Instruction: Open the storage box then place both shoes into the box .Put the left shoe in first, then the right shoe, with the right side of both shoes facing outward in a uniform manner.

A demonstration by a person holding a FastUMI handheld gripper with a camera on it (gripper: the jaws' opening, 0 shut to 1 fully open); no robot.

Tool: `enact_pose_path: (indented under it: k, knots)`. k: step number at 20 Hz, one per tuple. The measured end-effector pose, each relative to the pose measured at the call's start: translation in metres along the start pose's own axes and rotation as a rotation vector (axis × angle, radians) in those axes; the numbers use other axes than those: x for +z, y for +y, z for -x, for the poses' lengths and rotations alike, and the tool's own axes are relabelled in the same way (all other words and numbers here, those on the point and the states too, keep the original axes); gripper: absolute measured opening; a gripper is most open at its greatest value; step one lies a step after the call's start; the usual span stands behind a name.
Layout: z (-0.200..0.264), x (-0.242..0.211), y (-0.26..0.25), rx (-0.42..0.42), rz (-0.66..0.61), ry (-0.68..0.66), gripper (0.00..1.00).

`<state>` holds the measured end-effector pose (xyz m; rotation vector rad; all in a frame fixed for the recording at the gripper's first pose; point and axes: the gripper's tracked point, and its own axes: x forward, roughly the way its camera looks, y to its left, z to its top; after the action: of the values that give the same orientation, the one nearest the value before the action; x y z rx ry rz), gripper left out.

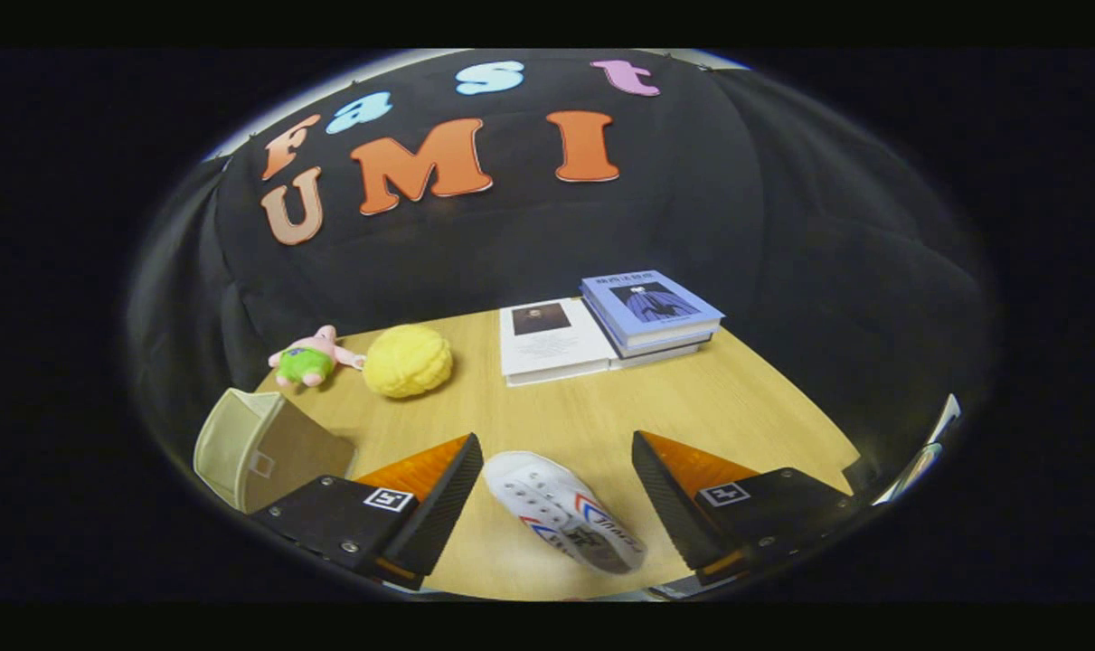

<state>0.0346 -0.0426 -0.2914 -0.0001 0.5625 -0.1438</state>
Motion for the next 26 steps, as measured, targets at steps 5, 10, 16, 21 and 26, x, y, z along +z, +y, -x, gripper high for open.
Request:
enact_pose_path:
  k: [5,10,16,21,26]
  knots:
    - [-0.014,-0.041,-0.027,0.038,0.061,0.104,0.96]
    - [-0.019,-0.085,-0.032,0.105,0.112,0.200,0.88]
    - [-0.029,-0.140,-0.032,0.178,0.073,0.351,0.72]
    - [-0.035,-0.139,-0.029,0.171,0.013,0.360,0.24]
    - [-0.026,-0.132,-0.023,0.146,-0.002,0.335,0.01]
